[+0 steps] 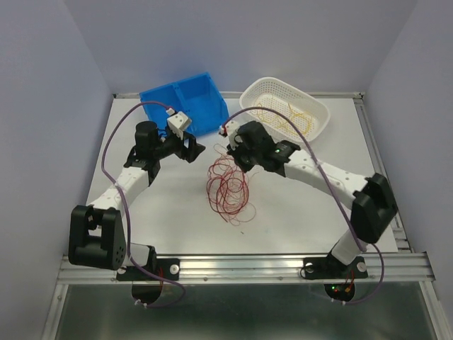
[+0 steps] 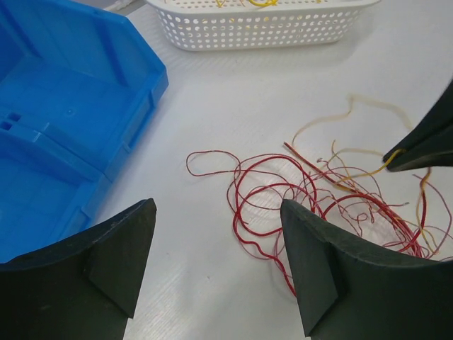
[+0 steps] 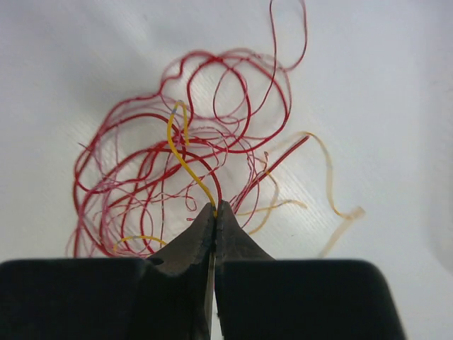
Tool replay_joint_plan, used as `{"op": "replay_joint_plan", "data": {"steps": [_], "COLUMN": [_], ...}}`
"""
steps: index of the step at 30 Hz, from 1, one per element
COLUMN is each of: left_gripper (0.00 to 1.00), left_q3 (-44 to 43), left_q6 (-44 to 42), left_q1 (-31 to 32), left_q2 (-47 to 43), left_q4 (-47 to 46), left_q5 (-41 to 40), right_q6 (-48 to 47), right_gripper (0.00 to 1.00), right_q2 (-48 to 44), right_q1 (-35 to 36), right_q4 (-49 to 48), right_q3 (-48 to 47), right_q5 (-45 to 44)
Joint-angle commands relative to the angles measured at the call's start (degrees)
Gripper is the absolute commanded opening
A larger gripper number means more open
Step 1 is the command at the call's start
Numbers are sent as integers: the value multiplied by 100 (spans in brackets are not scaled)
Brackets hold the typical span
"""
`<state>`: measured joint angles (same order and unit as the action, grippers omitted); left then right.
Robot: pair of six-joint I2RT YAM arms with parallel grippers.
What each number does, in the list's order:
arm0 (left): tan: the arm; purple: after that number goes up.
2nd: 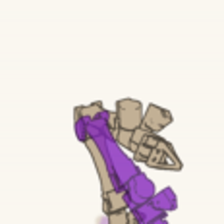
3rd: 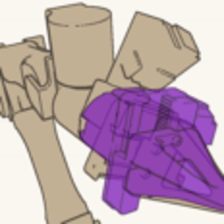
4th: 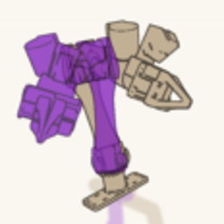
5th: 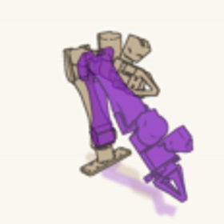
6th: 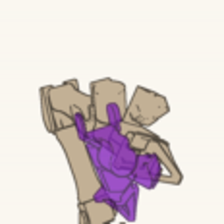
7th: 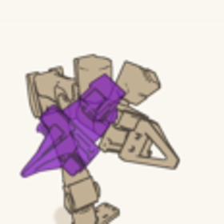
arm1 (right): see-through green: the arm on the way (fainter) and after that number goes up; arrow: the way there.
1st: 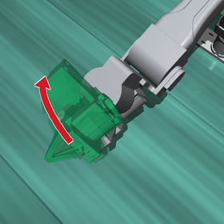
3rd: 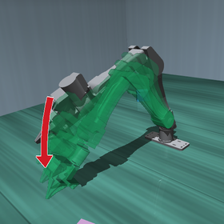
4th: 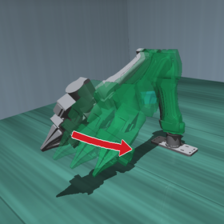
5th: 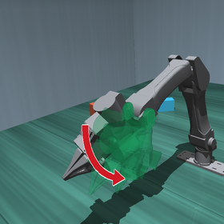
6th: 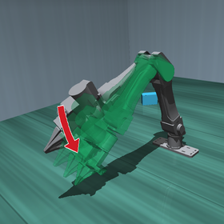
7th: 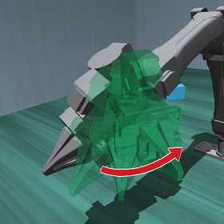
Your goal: Untangle the cables
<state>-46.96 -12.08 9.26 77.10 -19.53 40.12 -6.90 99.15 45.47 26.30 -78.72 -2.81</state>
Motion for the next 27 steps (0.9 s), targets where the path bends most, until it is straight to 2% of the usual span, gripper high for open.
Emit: {"op": "replay_joint_plan", "data": {"steps": [1,5,12,15,19,22,27], "left_gripper": [82,82,82,86,93,93,93], "left_q3": [-270,-279,-165,-50,213,398,679], "left_q6": [-23,-67,-198,-278,-497,-787,-1252], "left_q1": [-3,-3,-3,-3,6,181,918], "left_q2": [7,68,-90,-221,-476,-617,-732], "left_q4": [-209,-200,-262,-341,-490,-526,-675], "left_q5": [329,444,962,1366,2453,2676,2589], "right_q6": [276,583,1058,1260,1542,1726,1867], "right_gripper": [0,1,1,1,1,0,1], "right_q2": [-1422,-2100,-2453,-2489,-2436,-2445,-2489], "right_q1": [58,58,58,49,49,58,49], "right_q4": [-986,-1259,-1286,-1321,-1312,-1330,-1566], "right_q3": [207,173,-502,-925,-1269,-1269,-1163], "right_q5": [246,535,510,579,887,852,817]}}
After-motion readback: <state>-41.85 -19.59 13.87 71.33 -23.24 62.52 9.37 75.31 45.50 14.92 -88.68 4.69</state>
